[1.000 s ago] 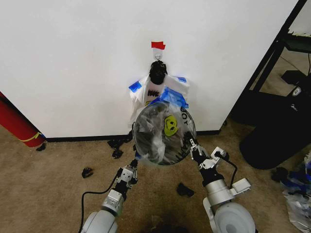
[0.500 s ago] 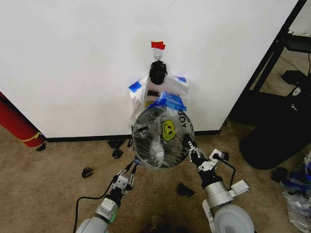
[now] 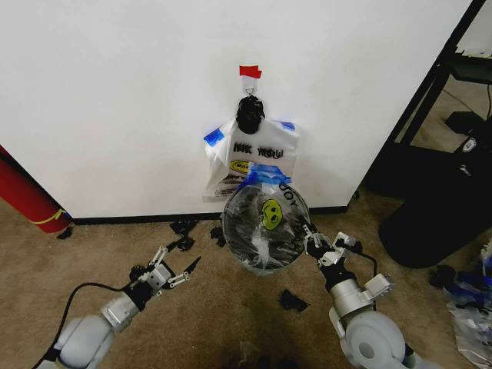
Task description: Pick up the garbage bag from the wall and place it over the trash bin.
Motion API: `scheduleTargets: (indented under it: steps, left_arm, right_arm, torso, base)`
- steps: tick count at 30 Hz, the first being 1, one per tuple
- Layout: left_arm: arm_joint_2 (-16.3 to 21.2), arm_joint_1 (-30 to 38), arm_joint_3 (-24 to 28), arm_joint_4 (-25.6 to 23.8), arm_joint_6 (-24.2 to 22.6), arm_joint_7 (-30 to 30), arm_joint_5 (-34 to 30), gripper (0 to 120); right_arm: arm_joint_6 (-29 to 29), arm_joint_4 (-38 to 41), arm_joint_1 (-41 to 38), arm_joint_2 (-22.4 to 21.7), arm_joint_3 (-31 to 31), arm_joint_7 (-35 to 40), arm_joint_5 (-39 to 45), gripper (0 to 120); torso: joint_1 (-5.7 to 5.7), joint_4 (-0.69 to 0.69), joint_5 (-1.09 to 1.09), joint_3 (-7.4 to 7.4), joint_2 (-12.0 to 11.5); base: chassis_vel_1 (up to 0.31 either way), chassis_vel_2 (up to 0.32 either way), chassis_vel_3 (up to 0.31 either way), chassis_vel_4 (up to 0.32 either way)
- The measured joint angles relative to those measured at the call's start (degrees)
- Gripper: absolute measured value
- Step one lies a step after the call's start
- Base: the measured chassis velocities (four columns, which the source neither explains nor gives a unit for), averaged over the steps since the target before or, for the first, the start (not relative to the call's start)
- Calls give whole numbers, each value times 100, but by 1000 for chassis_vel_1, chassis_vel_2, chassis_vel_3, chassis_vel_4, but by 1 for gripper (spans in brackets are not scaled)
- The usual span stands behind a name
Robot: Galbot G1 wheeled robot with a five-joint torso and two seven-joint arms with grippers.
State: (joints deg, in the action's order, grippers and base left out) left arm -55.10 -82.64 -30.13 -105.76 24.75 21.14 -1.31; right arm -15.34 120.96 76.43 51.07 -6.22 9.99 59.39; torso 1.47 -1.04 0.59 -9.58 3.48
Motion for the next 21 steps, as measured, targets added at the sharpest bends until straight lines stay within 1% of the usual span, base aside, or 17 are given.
scheduleTargets:
  steps: [1, 2, 3, 6, 7, 8, 10, 12, 15, 18, 21]
  left_arm:
    - [-10, 48, -10, -24, 0, -60, -1, 93]
    - [-12, 96, -28, -55, 0, -130, -28, 94]
    - [22, 161, -61, -152, -14, -247, -178, 98]
    - [144, 228, -102, -378, -44, -329, -500, 100]
    - [260, 267, -135, -574, -57, -271, -797, 100]
    - [260, 267, -135, -574, -57, -271, -797, 100]
    - [385, 314, -182, -774, -94, -135, -1072, 100]
    - [534, 343, -178, -946, -123, 121, -1419, 100]
    - [703, 363, -17, -1080, -128, 476, -1804, 100]
    - [746, 394, 66, -1088, -138, 591, -1812, 100]
    - [789, 452, 167, -1056, -214, 642, -1664, 100]
  right_arm:
    - [1, -21, 1, -14, 7, -46, -54, 1]
    - [3, -63, 2, -33, 16, -97, -154, 1]
    - [3, -168, 4, -72, 28, -212, -368, 1]
    - [-49, -340, 10, -139, 32, -484, -705, 1]
    - [-116, -457, 18, -186, 32, -704, -898, 1]
    - [-116, -457, 18, -186, 32, -704, -898, 1]
    - [-150, -524, 26, -234, 32, -841, -994, 1]
    - [-160, -569, 23, -297, 32, -928, -1050, 1]
    - [-150, -617, -14, -430, 44, -1063, -1132, 1]
    - [-134, -623, -44, -498, 57, -1133, -1158, 1]
    - [-102, -624, -91, -600, 70, -1239, -1202, 1]
  torso:
    - [0, 1, 1, 0, 0]
    - [0, 0, 1, 0, 0]
    - [0, 0, 0, 0, 0]
    - [0, 0, -1, 0, 0]
    - [0, -1, -1, 0, 0]
    - [0, -1, -1, 0, 0]
    - [0, 0, -2, 0, 0]
    - [0, 0, -2, 0, 0]
    - [0, 0, -1, 0, 0]
    - [0, 0, -2, 0, 0]
    - [0, 0, -1, 0, 0]
  base:
    - [0, 0, 0, 0]
    - [0, 0, 0, 0]
    - [0, 0, 0, 0]
    - [0, 0, 0, 0]
    - [0, 0, 0, 0]
    - [0, 0, 0, 0]
    - [0, 0, 0, 0]
    - [0, 0, 0, 0]
    - [0, 0, 0, 0]
    - [0, 0, 0, 0]
    - [0, 0, 0, 0]
